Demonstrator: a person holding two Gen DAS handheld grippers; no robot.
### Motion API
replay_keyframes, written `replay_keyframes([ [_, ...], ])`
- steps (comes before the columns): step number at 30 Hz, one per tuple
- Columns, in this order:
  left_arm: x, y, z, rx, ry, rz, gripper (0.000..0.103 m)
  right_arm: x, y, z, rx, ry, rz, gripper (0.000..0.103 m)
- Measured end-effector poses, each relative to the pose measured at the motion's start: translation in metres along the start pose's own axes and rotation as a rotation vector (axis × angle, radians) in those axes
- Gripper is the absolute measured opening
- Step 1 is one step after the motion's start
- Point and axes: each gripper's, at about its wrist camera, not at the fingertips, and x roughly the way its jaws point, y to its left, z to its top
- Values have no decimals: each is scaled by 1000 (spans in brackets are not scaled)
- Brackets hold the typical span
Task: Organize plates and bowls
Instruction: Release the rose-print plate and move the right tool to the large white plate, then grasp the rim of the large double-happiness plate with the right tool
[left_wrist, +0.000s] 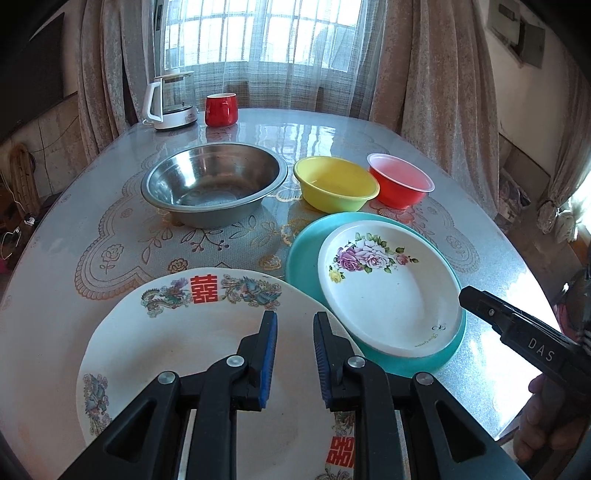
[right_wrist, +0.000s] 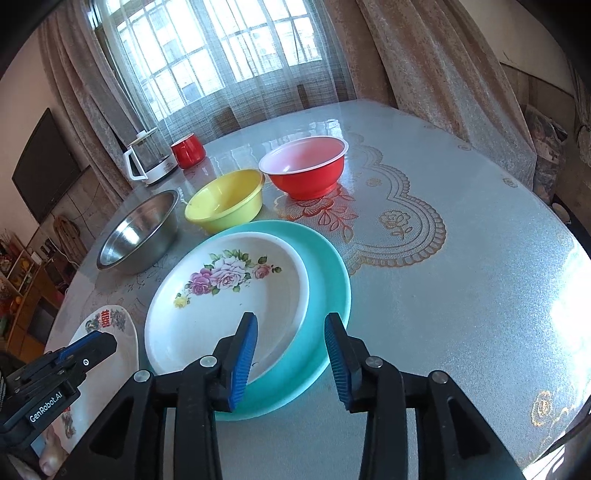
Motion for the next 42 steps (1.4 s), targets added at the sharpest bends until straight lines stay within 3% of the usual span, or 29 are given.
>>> replay_keyframes([
  [3,-8,4,-1,10,-27,8,22,-8,11,-3,-25,-9,59,38],
  [9,-23,20,-6,9,-64,26,29,-13,45,-18,-115,70,328,38],
  [18,-39,78,-15,-108,-82,89,31,0,61,-40,-132,190,476,38],
  [25,-48,107,-25,-179,-91,120,36,9,64,-54,-128,240,495,38],
  [32,-55,137,-41,-255,-73,153,38,10,61,-55,-100,236,516,39],
  [42,-54,158,-59,-301,-53,99,38,19,63,-58,-73,263,543,39],
])
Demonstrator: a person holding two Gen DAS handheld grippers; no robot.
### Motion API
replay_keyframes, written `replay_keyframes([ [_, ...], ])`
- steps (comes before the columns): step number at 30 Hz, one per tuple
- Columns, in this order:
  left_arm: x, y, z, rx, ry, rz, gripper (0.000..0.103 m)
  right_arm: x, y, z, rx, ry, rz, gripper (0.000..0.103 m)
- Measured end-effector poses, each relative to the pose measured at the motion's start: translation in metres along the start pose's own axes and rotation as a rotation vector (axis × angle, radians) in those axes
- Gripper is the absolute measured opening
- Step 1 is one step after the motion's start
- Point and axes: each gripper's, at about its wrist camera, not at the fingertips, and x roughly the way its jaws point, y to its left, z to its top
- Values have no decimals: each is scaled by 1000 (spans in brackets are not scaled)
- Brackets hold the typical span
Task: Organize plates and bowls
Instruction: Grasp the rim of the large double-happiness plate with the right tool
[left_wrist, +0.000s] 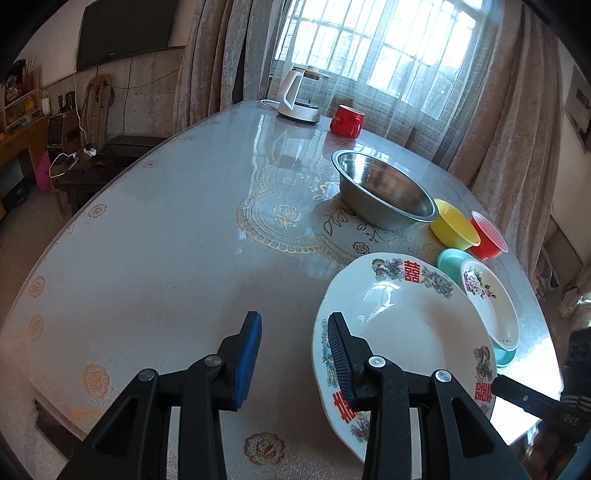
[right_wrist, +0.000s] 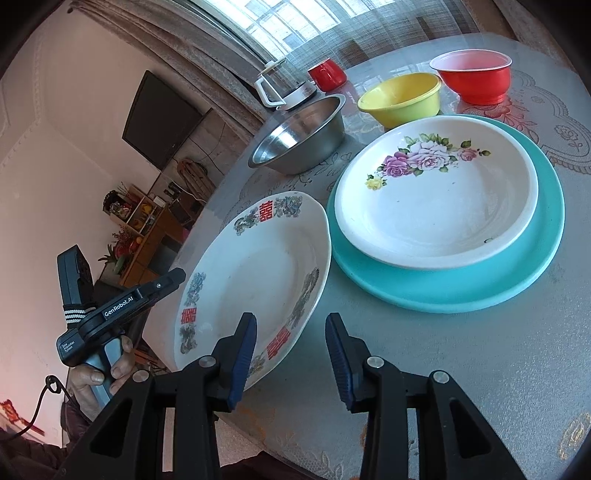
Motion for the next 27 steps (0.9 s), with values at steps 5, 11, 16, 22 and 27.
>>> replay_keyframes([
  [5,6,-6,-5,32,8,-53,38,10,2,1,-4,18,5,39],
  [11,18,-5,-5,36,22,-74,45,24,7,3,-31,22,-9,39],
  [16,27,-2,-3,23,30,-104,44,30,12,5,-83,-9,-17,41],
  [22,40,-8,-1,23,52,-119,43,38,8,6,-80,-14,-16,39],
  [27,46,-16,0,38,67,-154,40,39,0,8,-26,-19,17,38],
])
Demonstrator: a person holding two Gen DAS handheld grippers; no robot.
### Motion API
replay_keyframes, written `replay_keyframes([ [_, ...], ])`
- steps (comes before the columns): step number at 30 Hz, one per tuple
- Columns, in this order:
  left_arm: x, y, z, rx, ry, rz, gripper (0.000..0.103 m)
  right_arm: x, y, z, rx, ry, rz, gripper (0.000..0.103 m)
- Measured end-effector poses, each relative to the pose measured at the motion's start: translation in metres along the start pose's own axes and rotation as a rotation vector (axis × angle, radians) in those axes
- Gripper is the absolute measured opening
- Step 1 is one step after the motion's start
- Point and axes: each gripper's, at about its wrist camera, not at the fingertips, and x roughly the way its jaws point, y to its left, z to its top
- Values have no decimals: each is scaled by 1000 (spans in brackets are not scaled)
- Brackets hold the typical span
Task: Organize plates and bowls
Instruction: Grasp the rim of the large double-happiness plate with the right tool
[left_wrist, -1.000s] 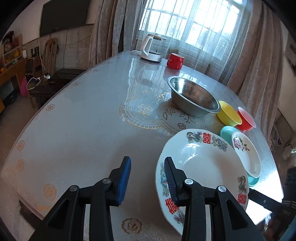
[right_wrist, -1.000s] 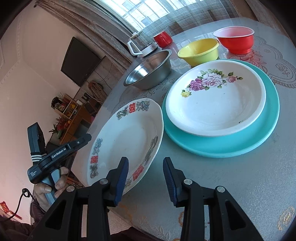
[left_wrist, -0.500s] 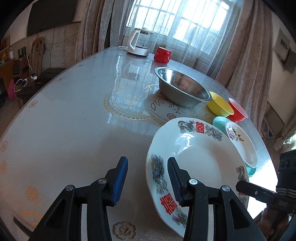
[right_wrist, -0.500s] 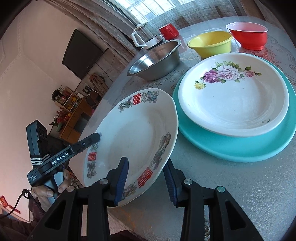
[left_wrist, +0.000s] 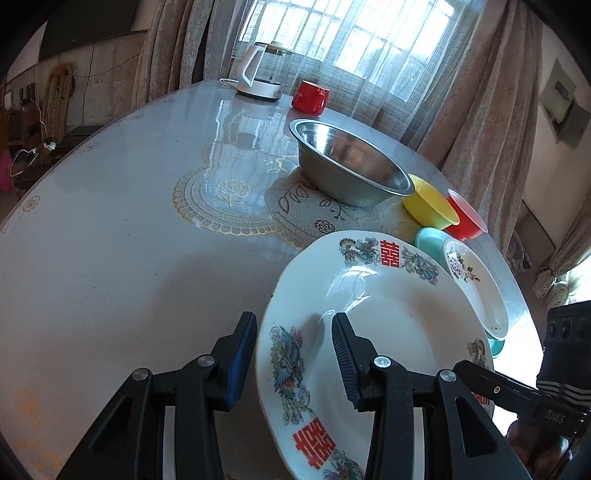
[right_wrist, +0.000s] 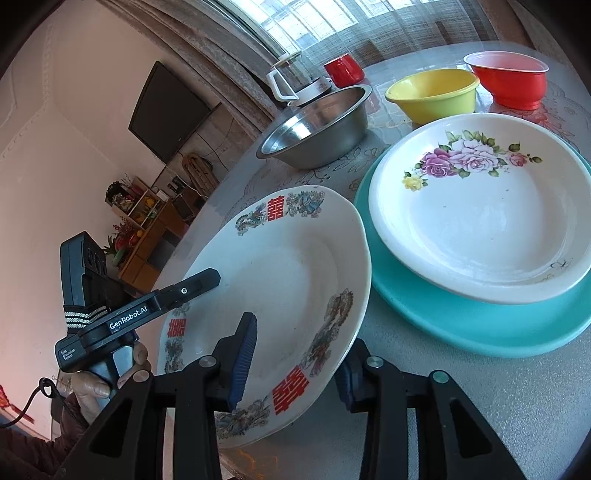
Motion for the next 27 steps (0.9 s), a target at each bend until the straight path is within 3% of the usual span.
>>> replay_keyframes([
  [8,1,-2,-2,28,-10,20,35,-1,0,0,-5,3,-19,32],
  [13,4,-2,2,31,-4,26,36,0,3,1,-29,22,-80,17],
  [27,-1,-1,-4,11,-6,32,34,0,6,3,-47,25,-99,19],
])
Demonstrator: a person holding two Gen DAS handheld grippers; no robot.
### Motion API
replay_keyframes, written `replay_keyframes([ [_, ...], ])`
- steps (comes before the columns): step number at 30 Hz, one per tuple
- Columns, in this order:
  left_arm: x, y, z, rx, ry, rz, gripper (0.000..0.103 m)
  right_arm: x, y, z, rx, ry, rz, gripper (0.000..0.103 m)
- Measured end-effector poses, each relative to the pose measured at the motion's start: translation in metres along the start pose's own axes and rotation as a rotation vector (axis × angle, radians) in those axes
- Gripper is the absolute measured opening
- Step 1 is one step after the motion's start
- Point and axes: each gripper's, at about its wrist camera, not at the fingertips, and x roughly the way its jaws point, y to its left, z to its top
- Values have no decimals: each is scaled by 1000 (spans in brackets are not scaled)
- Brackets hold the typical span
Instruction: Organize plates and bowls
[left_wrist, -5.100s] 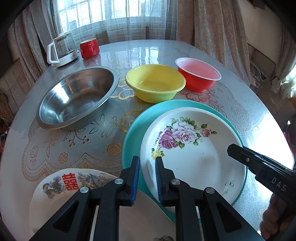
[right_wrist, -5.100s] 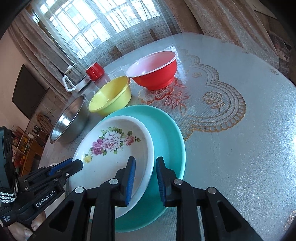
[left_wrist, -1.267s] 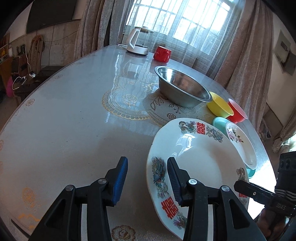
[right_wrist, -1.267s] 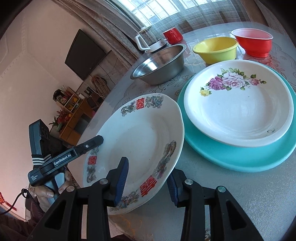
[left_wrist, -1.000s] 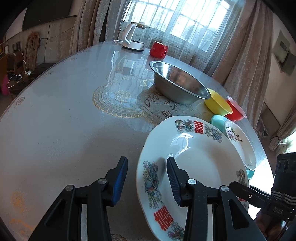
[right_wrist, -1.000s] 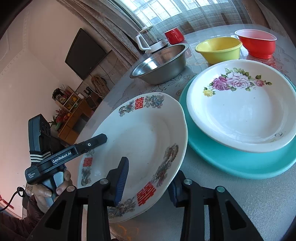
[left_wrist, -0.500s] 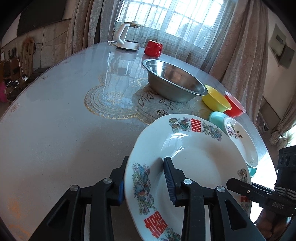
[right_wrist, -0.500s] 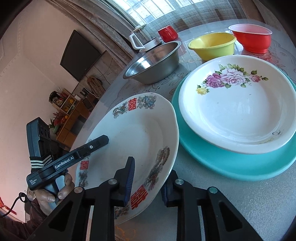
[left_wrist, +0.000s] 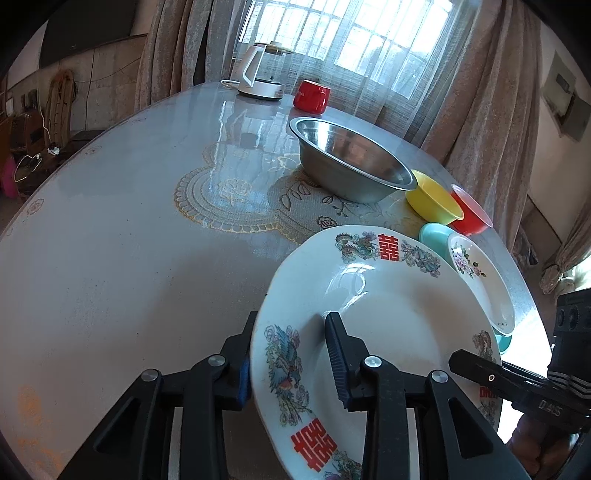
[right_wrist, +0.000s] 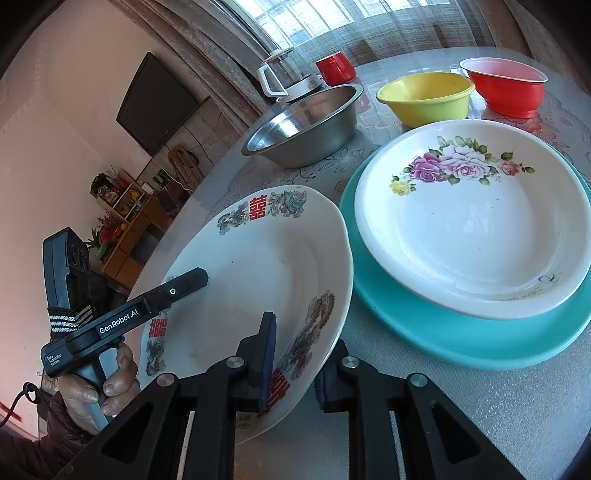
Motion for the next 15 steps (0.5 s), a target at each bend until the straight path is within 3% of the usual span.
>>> replay_keyframes([
  [9,3,-7,-2,47,-26,30,38,-1,-2,-1,2,-14,5,19],
  [15,-1,-3,-3,14,-21,16,35,-2,2,-3,-5,-16,-19,18],
])
